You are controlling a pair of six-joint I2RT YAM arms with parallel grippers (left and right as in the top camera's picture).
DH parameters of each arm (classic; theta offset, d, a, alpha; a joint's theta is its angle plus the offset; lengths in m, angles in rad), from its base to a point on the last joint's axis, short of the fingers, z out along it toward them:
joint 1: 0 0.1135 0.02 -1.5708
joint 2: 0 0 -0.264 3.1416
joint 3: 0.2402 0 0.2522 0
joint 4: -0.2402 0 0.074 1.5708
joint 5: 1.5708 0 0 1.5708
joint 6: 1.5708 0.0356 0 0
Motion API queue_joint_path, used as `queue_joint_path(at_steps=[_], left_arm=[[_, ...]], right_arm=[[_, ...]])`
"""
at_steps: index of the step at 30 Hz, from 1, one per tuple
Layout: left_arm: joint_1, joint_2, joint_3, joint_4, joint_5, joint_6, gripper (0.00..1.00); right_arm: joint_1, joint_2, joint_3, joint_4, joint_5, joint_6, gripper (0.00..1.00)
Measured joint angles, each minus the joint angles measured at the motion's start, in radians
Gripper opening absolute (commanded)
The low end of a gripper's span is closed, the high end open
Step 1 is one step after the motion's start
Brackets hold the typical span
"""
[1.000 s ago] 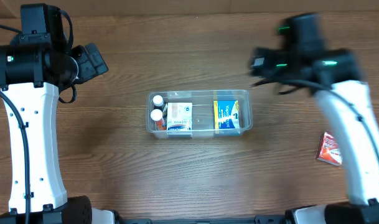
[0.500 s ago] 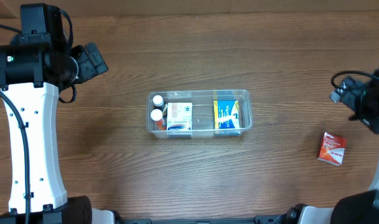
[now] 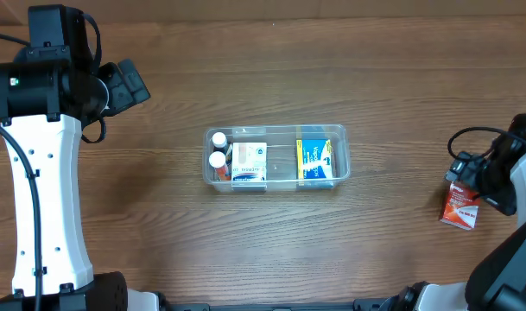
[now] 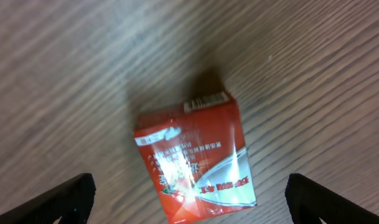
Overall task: Pack container
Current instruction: 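Move the right gripper over to the red medicine box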
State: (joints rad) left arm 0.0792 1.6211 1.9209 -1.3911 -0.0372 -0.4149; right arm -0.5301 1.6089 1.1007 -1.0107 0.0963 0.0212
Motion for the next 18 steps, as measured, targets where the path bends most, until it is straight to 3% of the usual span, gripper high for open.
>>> queue_joint_path(at_steps=[18], left_arm=[[0.0,0.0,0.0,0.0,0.0,0.004,1.0]], right_arm=[[0.0,0.199,-0.043,0.054,0.0,-0.022,0.97]])
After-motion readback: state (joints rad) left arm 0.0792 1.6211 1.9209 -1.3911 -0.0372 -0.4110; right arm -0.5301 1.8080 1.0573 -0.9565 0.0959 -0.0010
